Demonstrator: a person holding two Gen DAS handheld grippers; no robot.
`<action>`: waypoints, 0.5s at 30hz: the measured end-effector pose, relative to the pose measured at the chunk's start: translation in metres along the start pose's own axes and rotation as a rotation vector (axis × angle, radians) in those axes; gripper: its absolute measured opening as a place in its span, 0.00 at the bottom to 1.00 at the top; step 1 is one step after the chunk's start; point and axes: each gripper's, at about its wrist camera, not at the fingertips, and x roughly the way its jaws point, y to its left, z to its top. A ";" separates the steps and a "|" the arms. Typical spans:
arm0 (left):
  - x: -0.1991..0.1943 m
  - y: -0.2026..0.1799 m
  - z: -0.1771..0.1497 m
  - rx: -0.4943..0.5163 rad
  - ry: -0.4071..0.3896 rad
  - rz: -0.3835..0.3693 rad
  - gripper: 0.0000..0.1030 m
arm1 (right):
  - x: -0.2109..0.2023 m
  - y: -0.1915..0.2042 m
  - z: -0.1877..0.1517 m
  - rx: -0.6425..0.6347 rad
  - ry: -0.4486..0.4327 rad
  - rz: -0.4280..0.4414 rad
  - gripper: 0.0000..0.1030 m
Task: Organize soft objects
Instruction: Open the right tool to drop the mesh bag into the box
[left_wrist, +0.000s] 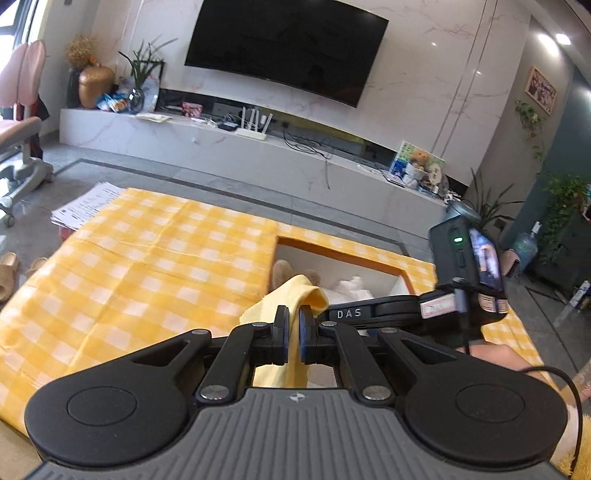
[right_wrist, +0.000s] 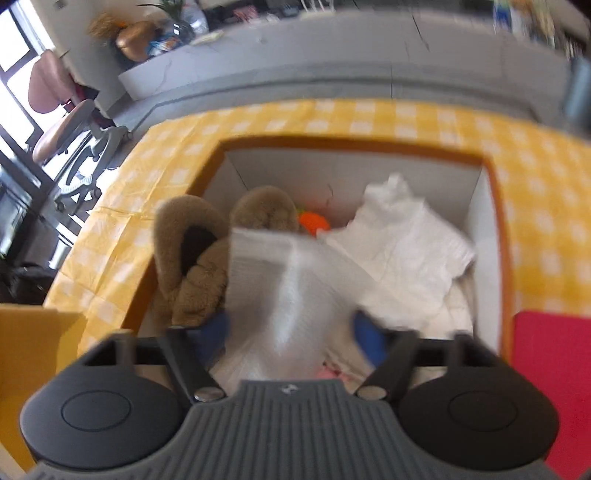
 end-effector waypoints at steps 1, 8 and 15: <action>0.000 0.000 0.000 -0.003 0.005 -0.011 0.06 | -0.009 0.002 -0.002 -0.027 -0.025 -0.002 0.83; 0.014 -0.014 -0.008 0.047 0.112 -0.130 0.06 | -0.080 -0.012 -0.013 -0.069 -0.139 0.003 0.90; 0.054 -0.029 -0.023 0.092 0.194 -0.007 0.06 | -0.107 -0.025 -0.041 -0.112 -0.162 0.005 0.90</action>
